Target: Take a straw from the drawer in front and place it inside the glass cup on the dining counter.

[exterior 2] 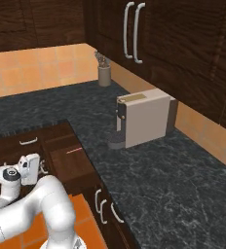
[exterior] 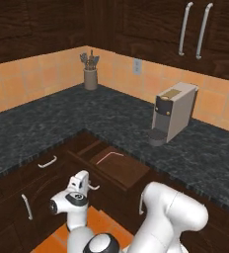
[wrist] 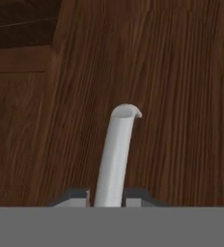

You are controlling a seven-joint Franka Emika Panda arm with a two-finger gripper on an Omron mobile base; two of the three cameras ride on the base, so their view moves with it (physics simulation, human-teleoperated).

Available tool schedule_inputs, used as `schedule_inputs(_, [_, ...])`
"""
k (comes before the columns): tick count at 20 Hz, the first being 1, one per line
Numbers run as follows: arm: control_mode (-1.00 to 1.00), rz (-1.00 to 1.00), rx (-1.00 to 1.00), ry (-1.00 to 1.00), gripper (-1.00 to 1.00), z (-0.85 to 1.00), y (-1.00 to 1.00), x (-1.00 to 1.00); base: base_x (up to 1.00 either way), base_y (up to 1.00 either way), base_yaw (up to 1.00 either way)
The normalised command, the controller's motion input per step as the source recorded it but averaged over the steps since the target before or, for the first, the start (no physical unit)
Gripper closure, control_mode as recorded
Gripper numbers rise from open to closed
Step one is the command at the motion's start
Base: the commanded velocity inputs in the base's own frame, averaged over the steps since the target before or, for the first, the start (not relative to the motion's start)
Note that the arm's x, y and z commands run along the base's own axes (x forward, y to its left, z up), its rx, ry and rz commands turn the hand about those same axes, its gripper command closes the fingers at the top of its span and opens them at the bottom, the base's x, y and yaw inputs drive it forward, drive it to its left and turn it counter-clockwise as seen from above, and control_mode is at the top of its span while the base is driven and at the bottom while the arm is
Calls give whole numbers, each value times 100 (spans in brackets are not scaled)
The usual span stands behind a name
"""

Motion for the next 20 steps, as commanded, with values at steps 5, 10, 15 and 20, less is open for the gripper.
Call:
schedule_inputs(5, [-100, 0, 8, 18, -100, 11, 95, -52, 0, 0, 0])
schedule_inputs(10, [-100, 1, 24, 29, -100, 35, 44, -38, 0, 0, 0])
schedule_inputs(15, [-100, 2, 50, 42, -100, 95, 5, -45, 0, 0, 0])
schedule_inputs(20, [-100, 0, 46, 40, -100, 95, -5, -37, 0, 0, 0])
